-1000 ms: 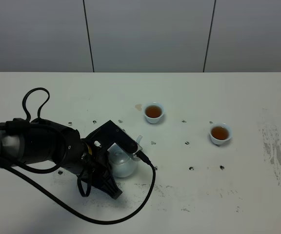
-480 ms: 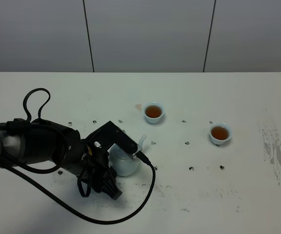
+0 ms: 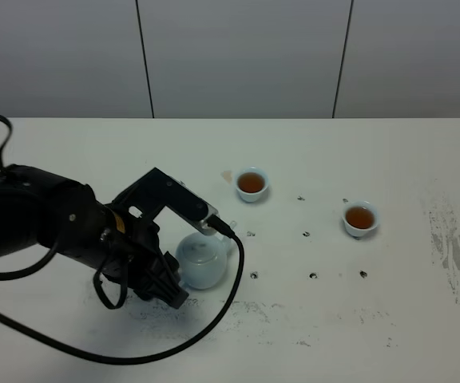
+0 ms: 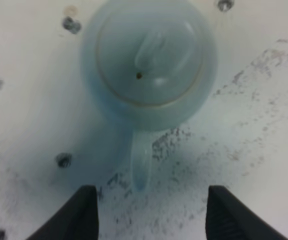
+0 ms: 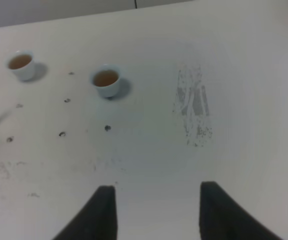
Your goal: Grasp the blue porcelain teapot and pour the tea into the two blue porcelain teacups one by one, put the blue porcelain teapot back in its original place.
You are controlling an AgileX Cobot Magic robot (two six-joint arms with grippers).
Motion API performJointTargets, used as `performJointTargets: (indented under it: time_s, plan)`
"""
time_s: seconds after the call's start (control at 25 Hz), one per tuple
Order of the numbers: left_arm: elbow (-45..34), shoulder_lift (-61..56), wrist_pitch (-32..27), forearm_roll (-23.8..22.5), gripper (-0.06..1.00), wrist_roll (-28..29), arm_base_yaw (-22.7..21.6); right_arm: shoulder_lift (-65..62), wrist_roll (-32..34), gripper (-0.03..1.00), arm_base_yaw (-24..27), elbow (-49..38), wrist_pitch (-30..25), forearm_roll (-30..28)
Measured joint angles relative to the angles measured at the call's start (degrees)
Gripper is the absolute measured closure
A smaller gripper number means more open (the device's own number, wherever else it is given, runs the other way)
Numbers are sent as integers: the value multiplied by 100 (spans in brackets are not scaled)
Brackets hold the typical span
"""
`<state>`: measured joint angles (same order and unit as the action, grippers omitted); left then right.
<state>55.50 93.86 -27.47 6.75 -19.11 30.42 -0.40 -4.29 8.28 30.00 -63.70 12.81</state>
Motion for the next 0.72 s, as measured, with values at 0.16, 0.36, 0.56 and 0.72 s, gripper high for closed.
performJointTargets:
  time_s: [0.16, 0.36, 0.56, 0.72]
  plan:
    - [0, -743, -409, -39, 41, 283, -54, 0, 0, 57, 0, 0, 5, 0]
    - [0, -1356, -812, -83, 42, 442, -56, 0, 0, 57, 0, 0, 5, 0]
    - [0, -1720, -1250, -183, 43, 813, -485, 0, 0, 57, 0, 0, 5, 0]
    - [-13, -1923, -1797, -257, 43, 899, -1405, 0, 0, 57, 0, 0, 6, 5]
